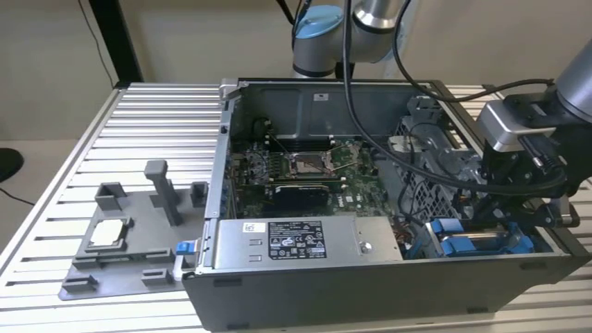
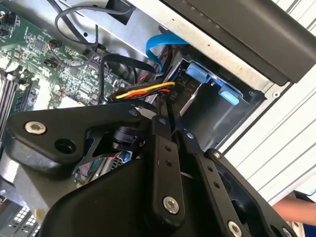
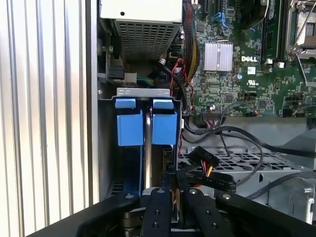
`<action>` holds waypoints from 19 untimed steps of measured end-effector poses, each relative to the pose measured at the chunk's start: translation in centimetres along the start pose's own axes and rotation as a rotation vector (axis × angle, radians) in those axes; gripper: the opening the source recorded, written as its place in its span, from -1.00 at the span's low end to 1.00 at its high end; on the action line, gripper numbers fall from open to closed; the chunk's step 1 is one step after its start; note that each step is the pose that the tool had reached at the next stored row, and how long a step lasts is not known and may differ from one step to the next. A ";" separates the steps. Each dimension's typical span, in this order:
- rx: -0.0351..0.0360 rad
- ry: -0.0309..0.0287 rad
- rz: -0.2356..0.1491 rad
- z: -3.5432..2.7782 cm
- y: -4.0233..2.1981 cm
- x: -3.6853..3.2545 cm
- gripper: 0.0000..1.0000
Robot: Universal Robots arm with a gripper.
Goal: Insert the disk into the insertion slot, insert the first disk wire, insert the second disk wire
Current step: 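Insert the second disk wire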
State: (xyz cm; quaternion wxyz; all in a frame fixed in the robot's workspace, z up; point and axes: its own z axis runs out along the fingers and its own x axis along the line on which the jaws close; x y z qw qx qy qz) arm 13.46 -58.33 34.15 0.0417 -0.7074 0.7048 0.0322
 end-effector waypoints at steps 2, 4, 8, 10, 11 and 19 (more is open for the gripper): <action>0.0000 0.0003 0.000 0.04 0.00 0.01 -1.00; 0.0001 0.0010 0.000 0.08 0.02 0.01 -1.00; 0.0000 0.0020 0.000 0.20 0.08 0.03 -1.00; 0.0001 0.0022 0.000 0.27 0.12 0.04 -1.00; 0.0001 0.0024 0.000 0.31 0.14 0.04 -1.00; 0.0001 0.0036 0.000 0.82 0.26 0.10 -1.00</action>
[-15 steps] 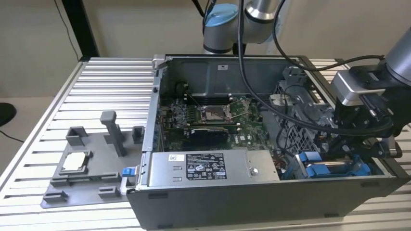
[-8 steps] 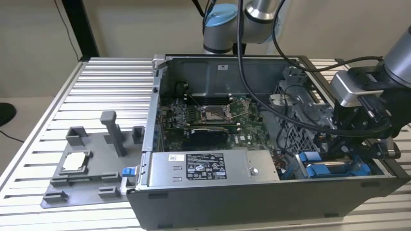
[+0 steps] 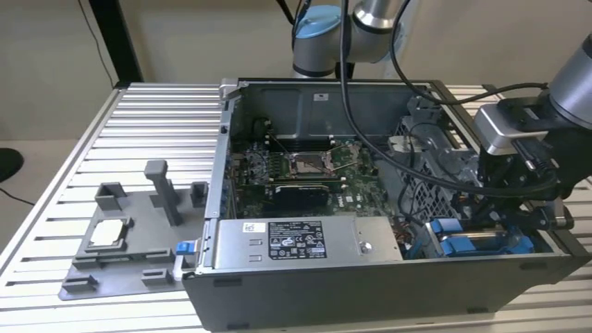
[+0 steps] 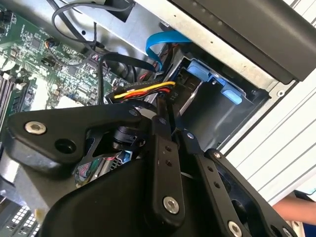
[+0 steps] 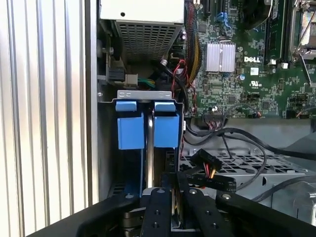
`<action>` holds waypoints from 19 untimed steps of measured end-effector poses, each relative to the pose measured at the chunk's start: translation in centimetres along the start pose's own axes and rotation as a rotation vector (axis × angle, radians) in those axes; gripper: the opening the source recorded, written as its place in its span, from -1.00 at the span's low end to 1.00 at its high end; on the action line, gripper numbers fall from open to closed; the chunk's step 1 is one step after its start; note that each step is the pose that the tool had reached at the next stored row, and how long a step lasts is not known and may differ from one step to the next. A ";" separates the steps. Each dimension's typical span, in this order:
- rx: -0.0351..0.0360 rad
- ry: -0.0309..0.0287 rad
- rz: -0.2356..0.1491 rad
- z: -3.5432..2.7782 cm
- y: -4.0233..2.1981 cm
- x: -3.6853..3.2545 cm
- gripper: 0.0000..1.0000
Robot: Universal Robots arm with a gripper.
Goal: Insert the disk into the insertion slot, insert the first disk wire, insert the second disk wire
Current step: 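Insert the second disk wire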
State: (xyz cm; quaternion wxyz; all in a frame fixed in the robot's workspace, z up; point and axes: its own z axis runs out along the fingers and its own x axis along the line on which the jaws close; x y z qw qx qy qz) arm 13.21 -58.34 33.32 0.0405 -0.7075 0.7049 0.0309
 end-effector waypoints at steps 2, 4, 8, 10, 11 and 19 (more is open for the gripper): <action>0.0001 -0.0003 0.000 0.23 0.01 0.02 -1.00; 0.0001 0.0007 0.000 0.27 0.01 0.02 -1.00; 0.0000 0.0062 0.000 0.03 -0.01 0.14 -1.00; 0.0000 0.0063 0.000 0.02 -0.01 0.14 -1.00; 0.0000 0.0063 0.000 0.02 0.00 0.14 1.00; 0.0001 -0.0010 0.000 -2.32 -0.03 -0.34 1.00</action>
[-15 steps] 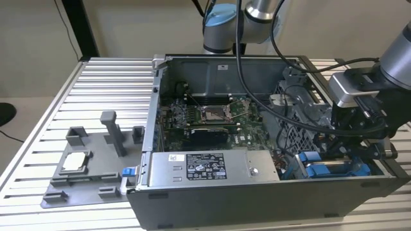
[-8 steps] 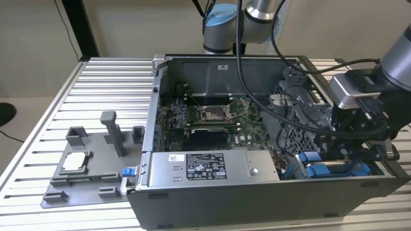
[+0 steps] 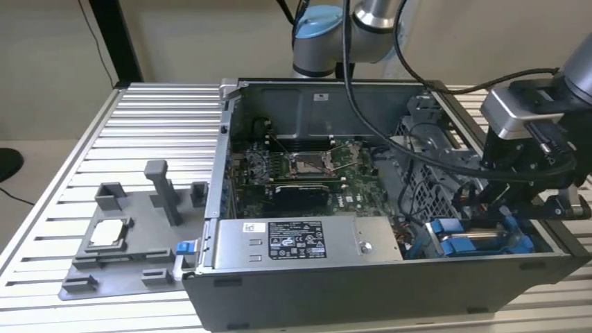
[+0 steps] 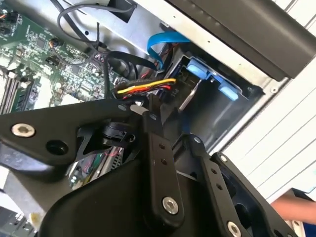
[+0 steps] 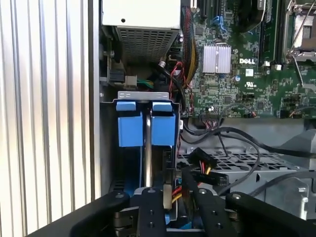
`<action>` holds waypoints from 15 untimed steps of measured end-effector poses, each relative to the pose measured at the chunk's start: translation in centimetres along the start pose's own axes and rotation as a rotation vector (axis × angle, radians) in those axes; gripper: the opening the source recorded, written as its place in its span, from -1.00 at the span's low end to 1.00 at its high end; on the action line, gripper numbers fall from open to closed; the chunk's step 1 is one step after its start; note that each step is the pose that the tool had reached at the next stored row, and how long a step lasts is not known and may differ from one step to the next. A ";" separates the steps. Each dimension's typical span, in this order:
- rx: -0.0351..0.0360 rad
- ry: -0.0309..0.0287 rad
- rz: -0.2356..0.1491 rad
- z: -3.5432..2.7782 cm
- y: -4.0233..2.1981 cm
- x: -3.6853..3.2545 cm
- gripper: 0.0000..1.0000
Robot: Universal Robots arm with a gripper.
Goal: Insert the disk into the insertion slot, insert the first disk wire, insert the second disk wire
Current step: 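Insert the second disk wire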
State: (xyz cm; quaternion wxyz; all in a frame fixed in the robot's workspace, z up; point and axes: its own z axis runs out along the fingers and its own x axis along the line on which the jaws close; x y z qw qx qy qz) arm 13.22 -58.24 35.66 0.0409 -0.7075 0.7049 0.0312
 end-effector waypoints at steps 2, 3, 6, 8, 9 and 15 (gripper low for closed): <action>0.0000 0.0002 0.000 -0.94 -0.01 -0.12 1.00; 0.0000 0.0001 0.000 -1.37 -0.02 -0.16 1.00; -0.0001 0.0001 0.000 -2.74 -0.04 -0.31 1.00; 0.0000 0.0001 0.000 -3.61 -0.05 -0.40 1.00; 0.0000 0.0010 0.000 -3.87 -0.06 -0.43 1.00; -0.0001 0.0092 0.000 -3.87 -0.06 -0.43 1.00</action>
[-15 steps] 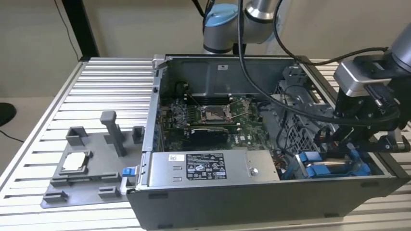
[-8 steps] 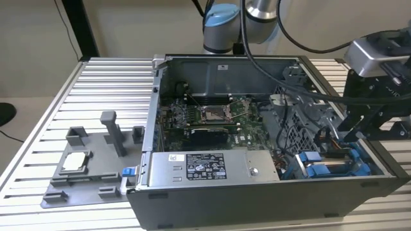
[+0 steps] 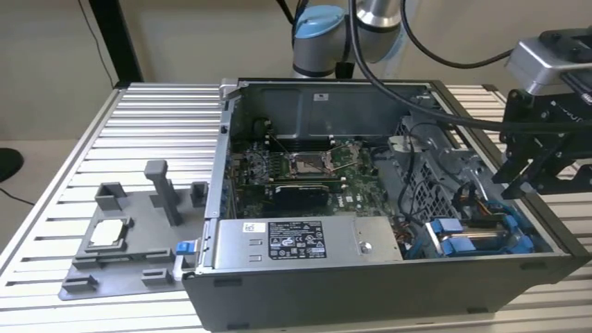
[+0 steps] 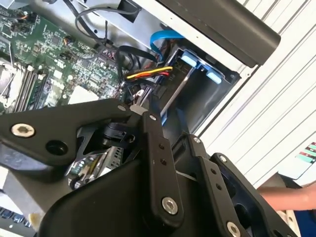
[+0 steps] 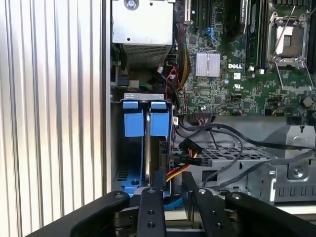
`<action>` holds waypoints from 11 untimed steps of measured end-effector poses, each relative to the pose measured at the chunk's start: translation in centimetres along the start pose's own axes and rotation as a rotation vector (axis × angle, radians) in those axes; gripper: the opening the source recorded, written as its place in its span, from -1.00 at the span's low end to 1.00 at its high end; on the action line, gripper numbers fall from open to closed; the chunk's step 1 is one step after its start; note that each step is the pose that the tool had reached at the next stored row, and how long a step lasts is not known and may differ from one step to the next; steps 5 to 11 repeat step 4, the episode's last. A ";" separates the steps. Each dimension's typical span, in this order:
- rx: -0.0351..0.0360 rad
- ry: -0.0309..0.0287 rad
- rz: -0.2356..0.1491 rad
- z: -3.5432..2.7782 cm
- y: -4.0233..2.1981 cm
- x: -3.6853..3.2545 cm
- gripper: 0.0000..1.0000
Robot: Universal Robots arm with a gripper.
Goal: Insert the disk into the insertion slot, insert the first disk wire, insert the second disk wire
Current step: 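Insert the second disk wire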
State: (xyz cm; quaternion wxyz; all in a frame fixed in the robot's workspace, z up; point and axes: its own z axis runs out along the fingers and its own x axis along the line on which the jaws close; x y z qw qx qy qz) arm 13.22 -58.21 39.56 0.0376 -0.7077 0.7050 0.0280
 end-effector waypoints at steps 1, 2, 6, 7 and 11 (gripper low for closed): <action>0.0000 0.0010 0.000 0.01 0.00 0.01 1.00; 0.0000 0.0025 0.000 0.00 0.00 0.00 1.00; 0.0000 0.0049 0.000 0.01 0.00 0.01 1.00; 0.0000 0.0049 0.000 0.01 0.00 0.01 1.00; 0.0000 0.0049 0.000 0.01 0.00 0.01 1.00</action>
